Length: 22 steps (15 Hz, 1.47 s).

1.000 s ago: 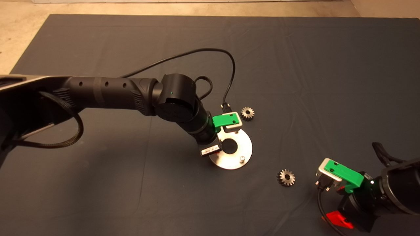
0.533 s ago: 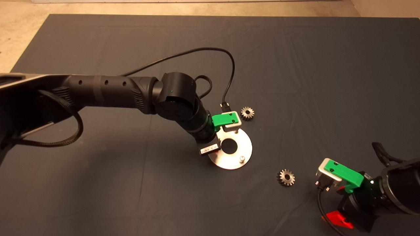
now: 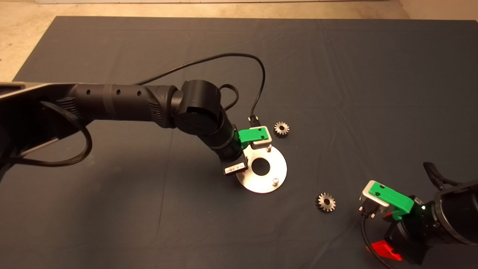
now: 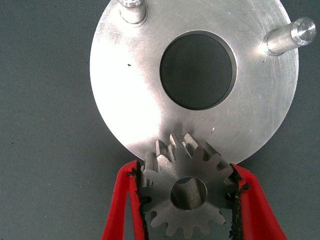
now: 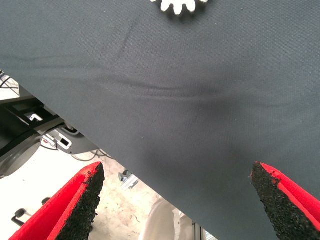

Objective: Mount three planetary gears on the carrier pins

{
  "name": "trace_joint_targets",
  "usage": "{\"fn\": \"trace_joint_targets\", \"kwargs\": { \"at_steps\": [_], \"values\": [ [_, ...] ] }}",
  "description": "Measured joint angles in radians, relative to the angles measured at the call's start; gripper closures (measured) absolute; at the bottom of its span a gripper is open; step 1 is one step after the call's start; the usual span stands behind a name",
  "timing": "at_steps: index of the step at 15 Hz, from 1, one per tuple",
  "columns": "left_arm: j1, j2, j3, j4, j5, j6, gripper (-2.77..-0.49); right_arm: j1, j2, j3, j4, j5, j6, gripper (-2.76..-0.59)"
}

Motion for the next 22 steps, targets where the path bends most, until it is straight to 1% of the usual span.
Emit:
{"fn": "trace_joint_targets", "kwargs": {
  "at_steps": [1, 2, 3, 4, 5, 6, 9, 11, 15, 20, 21, 22],
  "values": [
    [0.0, 0.0, 0.007, 0.0, 0.005, -0.002, -0.59, 0.001, 0.0, 0.0, 0.001, 0.0, 0.0, -2.18],
    [0.0, -0.001, 0.012, 0.001, 0.011, -0.023, -0.59, 0.004, 0.0, 0.0, 0.001, 0.0, 0.0, -2.18],
    [0.0, -0.004, 0.018, 0.001, 0.012, -0.04, -0.59, 0.006, 0.0, 0.0, 0.001, 0.0, 0.0, -2.18],
    [0.001, -0.005, 0.023, 0.001, 0.015, -0.049, -0.59, 0.013, 0.0, 0.0, 0.003, 0.0, 0.0, -2.18],
    [0.001, -0.005, 0.025, 0.001, 0.019, -0.049, -0.59, 0.023, 0.0, 0.0, 0.003, 0.0, 0.0, -2.18],
    [0.001, -0.005, 0.025, 0.001, 0.019, -0.049, -0.59, 0.026, 0.0, 0.0, 0.003, 0.0, 0.0, -2.18],
    [0.001, -0.005, 0.026, 0.001, 0.019, -0.049, -0.59, 0.027, 0.0, 0.0, 0.003, 0.0, 0.0, -2.18],
    [0.001, -0.007, 0.026, 0.0, 0.007, -0.049, -0.59, 0.027, 0.0, 0.0, 0.003, 0.0, 0.0, -2.18],
    [0.009, -0.007, 0.025, 0.001, -0.031, -0.05, -0.59, 0.04, 0.0, 0.0, 0.003, 0.0, 0.0, -2.18],
    [0.01, -0.008, 0.024, 0.001, -0.036, -0.05, -0.59, 0.041, 0.0, 0.0, 0.004, 0.0, 0.0, -2.18],
    [0.01, -0.008, 0.023, 0.001, -0.038, -0.05, -0.59, 0.041, 0.0, 0.0, 0.004, 0.0, 0.0, -2.18],
    [0.013, -0.008, 0.022, 0.001, -0.045, -0.05, -0.59, 0.041, 0.0, 0.0, 0.004, 0.0, 0.0, -2.18]
  ]
}}
